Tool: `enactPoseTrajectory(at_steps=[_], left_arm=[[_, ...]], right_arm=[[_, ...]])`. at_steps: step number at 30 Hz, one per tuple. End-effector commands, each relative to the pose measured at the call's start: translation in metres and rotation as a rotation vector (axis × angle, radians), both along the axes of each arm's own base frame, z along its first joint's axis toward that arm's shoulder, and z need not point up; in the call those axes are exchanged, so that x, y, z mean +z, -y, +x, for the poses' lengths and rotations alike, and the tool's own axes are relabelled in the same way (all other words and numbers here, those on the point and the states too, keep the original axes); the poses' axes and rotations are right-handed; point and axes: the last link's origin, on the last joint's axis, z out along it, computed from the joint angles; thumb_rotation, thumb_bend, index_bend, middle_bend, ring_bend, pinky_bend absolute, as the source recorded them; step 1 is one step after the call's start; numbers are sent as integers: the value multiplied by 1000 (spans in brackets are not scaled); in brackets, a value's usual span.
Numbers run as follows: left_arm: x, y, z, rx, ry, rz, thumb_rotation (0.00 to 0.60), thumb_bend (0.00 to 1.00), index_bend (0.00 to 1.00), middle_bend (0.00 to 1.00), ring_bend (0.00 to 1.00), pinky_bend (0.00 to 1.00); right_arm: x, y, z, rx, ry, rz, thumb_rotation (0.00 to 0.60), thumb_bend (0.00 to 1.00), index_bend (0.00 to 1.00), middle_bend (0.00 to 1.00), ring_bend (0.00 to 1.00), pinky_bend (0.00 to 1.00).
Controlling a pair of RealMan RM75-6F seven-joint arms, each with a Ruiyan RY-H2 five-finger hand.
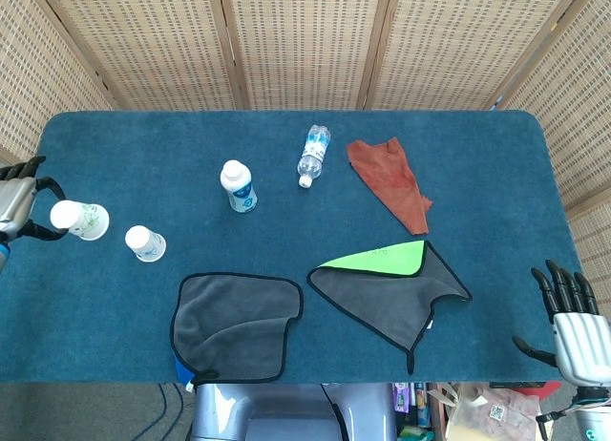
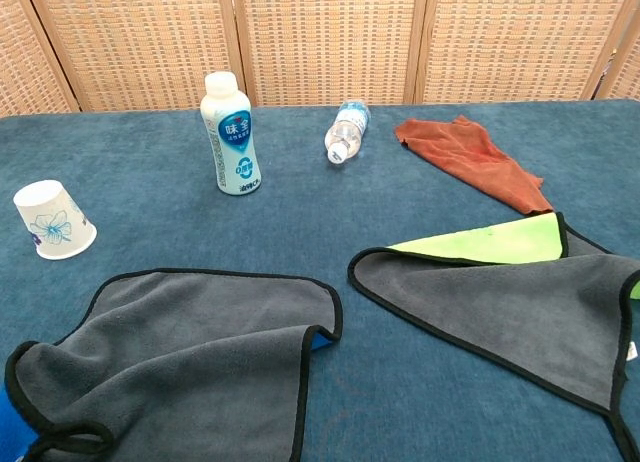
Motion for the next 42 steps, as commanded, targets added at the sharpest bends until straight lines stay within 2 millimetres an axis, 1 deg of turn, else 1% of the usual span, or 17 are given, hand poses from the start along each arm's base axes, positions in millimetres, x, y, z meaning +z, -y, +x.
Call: enactPoseTrajectory(at_steps=[1, 7, 11, 14, 18, 20, 23, 29, 30, 34, 37, 40, 42], left_arm=[[-17, 5, -32, 28, 12, -24, 600, 240, 467, 0, 0, 0], [-48, 7, -62, 65, 31, -70, 600, 240, 467, 0, 0, 0], [-63, 4, -75, 72, 8, -85, 600, 240, 467, 0, 0, 0], [-73, 0, -80, 65, -6, -76, 600, 240, 467, 0, 0, 0], [-87, -3, -77, 38, -11, -76, 600, 239, 465, 0, 0, 0], [-93, -5, -76, 29, -23, -79, 600, 239, 443, 0, 0, 0], [-100, -7, -74, 24, -27, -69, 600, 239, 367, 0, 0, 0], [-103, -8, -74, 27, -27, -66, 600, 239, 169, 0, 0, 0], [-103, -7, -74, 29, -26, -67, 600, 240, 148, 0, 0, 0], [-99, -6, -72, 18, -15, -51, 600, 240, 126, 0, 0, 0], [-93, 4, -58, -37, 69, 4, 600, 239, 91, 0, 0, 0], [-90, 26, -42, -126, 176, 57, 600, 239, 39, 0, 0, 0], [-90, 47, -34, -201, 232, 90, 600, 240, 26, 0, 0, 0]], right_arm=[[0, 0, 0, 0, -2, 2, 600, 118, 0, 0, 0, 0], [1, 0, 0, 0, -1, -4, 600, 118, 0, 0, 0, 0], [1, 0, -1, -2, 2, -6, 600, 118, 0, 0, 0, 0], [1, 0, -1, -1, 1, -5, 600, 118, 0, 0, 0, 0], [1, 1, -1, -2, 2, -4, 600, 118, 0, 0, 0, 0], [1, 0, -1, 0, 4, -6, 600, 119, 0, 0, 0, 0], [2, 0, -1, 0, 5, -10, 600, 118, 0, 0, 0, 0], [2, 0, -1, 1, 5, -9, 600, 118, 0, 0, 0, 0], [2, 0, -1, 3, 6, -9, 600, 118, 0, 0, 0, 0], [2, 0, -1, 4, 6, -12, 600, 118, 0, 0, 0, 0], [2, 0, -1, 1, 7, -9, 600, 117, 0, 0, 0, 0], [1, 1, -1, 4, 5, -8, 600, 117, 0, 0, 0, 0], [0, 1, -1, 3, 3, -6, 600, 118, 0, 0, 0, 0]])
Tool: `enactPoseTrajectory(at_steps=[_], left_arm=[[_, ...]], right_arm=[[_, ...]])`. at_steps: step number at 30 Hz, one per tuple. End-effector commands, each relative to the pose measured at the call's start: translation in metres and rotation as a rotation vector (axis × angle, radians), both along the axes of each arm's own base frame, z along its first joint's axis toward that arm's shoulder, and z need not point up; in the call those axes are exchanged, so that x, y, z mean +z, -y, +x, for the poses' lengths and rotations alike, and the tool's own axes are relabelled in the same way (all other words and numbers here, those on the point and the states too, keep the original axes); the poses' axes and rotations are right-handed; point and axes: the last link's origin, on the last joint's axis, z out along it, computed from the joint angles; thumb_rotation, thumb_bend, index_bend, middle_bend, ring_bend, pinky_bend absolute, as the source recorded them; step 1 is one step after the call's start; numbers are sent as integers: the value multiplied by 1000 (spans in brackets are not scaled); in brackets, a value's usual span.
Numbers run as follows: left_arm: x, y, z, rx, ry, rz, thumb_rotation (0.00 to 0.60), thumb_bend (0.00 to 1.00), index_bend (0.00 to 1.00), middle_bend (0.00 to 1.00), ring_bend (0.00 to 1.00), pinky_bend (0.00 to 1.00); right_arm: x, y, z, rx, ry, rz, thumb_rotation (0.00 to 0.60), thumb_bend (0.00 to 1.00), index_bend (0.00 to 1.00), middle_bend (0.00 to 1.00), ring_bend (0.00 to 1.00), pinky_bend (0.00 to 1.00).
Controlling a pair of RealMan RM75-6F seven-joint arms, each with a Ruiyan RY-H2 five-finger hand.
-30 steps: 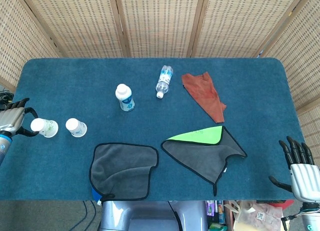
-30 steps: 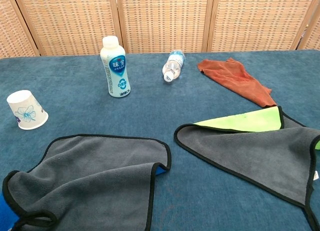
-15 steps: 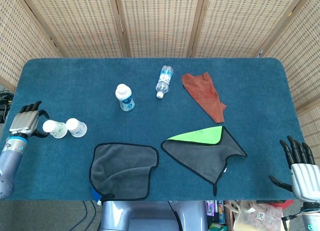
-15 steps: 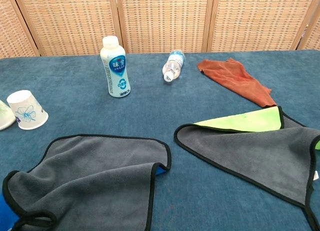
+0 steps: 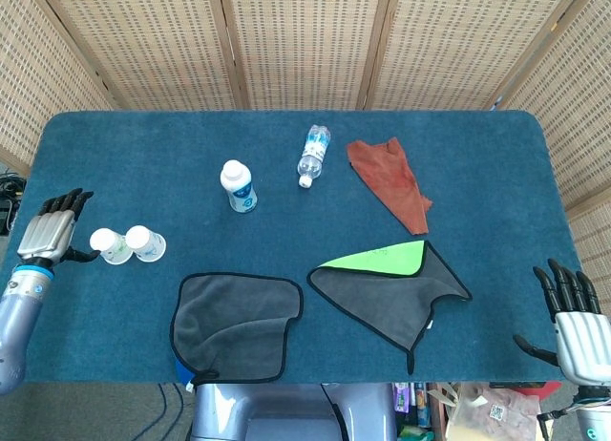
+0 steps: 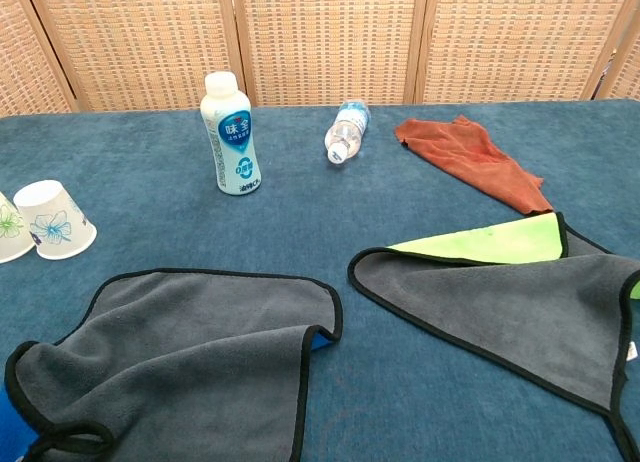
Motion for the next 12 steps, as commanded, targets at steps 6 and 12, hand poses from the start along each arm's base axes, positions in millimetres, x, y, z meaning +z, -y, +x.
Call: enactPoseTrajectory(at_steps=[6, 12], left_arm=[[-7, 97, 29, -297, 170, 198, 600, 240, 13, 0, 0, 0], [-20, 126, 25, -317, 143, 240, 600, 240, 1, 0, 0, 0]], right_arm=[[-2, 1, 1, 3, -1, 7, 600, 119, 0, 0, 0, 0], [-3, 1, 1, 7, 0, 9, 600, 118, 0, 0, 0, 0]])
